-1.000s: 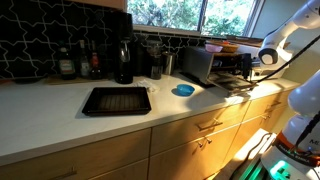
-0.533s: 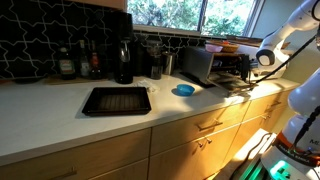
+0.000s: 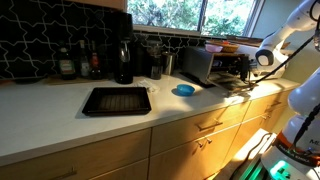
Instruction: Pull the oven wire rack, remove the blue mixing bowl from the oven wire rack and place it to the left side of the oven
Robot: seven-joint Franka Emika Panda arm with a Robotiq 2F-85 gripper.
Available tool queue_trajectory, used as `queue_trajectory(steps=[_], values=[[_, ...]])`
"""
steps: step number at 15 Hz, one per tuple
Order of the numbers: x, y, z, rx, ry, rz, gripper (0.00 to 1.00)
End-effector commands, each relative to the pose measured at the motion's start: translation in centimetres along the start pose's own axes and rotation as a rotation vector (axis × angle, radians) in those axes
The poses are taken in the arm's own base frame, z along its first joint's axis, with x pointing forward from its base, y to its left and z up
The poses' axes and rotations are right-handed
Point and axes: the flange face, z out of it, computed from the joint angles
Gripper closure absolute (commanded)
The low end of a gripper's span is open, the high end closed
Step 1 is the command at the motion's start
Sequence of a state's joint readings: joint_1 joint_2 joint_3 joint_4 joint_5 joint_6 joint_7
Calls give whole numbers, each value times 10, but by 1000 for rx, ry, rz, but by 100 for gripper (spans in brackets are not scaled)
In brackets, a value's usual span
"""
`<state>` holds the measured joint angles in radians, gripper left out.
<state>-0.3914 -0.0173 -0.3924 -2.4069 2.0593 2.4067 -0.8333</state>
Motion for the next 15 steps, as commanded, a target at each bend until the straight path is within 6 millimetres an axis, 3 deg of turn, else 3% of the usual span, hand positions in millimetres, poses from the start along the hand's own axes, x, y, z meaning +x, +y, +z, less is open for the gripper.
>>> queue_trajectory(steps=[1, 15], values=[[4, 4, 1, 18, 16, -15, 98], [5, 16, -20, -8, 31, -64, 98]])
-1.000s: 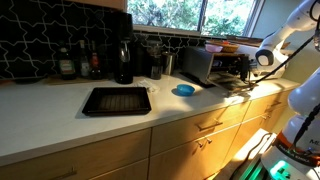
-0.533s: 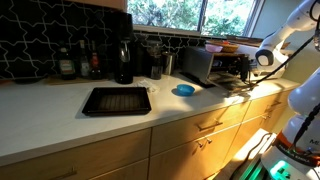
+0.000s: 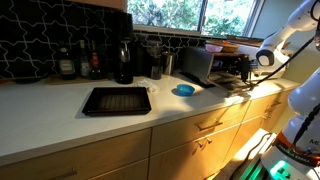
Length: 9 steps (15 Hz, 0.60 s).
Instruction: Pull the oven wire rack, remove the blue mixing bowl from the oven wire rack and place it to the left side of the oven
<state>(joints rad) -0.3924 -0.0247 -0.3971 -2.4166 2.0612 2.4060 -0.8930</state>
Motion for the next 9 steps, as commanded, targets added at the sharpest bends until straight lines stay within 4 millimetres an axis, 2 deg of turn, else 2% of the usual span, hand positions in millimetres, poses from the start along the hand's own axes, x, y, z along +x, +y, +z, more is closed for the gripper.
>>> queue_trajectory(steps=[1, 9], values=[[4, 16, -19, -9, 29, -13, 98], [4, 32, -44, 4, 28, -27, 98]])
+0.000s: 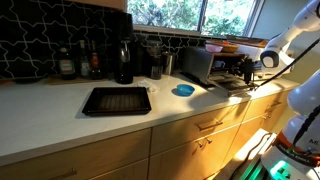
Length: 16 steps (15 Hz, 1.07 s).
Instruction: Pull the oven wire rack, remove the blue mixing bowl from the oven wire rack and place it to the left side of the oven
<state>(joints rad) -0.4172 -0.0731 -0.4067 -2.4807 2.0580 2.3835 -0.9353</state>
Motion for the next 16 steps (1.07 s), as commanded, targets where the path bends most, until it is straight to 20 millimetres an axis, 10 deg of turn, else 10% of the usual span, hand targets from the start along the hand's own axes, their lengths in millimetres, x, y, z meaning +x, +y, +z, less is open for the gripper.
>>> queue_trajectory(steps=[1, 16], values=[[6, 23, -27, -3, 19, -17, 98], [15, 52, -65, 55, -8, -33, 98]])
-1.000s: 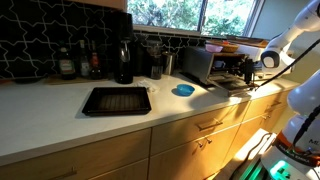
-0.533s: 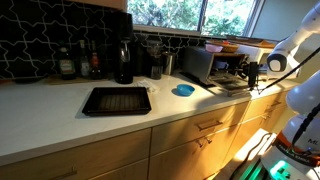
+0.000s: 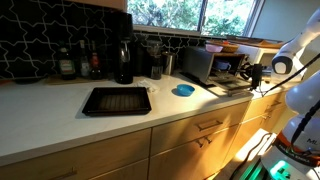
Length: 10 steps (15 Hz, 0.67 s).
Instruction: Pull the oven wire rack, remove the blue mixing bowl from the oven wire rack and place it to the left side of the oven
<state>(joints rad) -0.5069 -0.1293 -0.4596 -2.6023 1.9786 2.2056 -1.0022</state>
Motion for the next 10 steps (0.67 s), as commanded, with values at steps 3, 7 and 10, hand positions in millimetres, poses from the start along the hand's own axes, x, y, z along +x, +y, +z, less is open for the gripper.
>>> queue_trajectory(steps=[3, 7, 10], values=[[10, 22, -26, -25, 25, -19, 98], [9, 22, -28, -15, 26, -17, 98], [7, 21, -27, -13, 25, -19, 66]])
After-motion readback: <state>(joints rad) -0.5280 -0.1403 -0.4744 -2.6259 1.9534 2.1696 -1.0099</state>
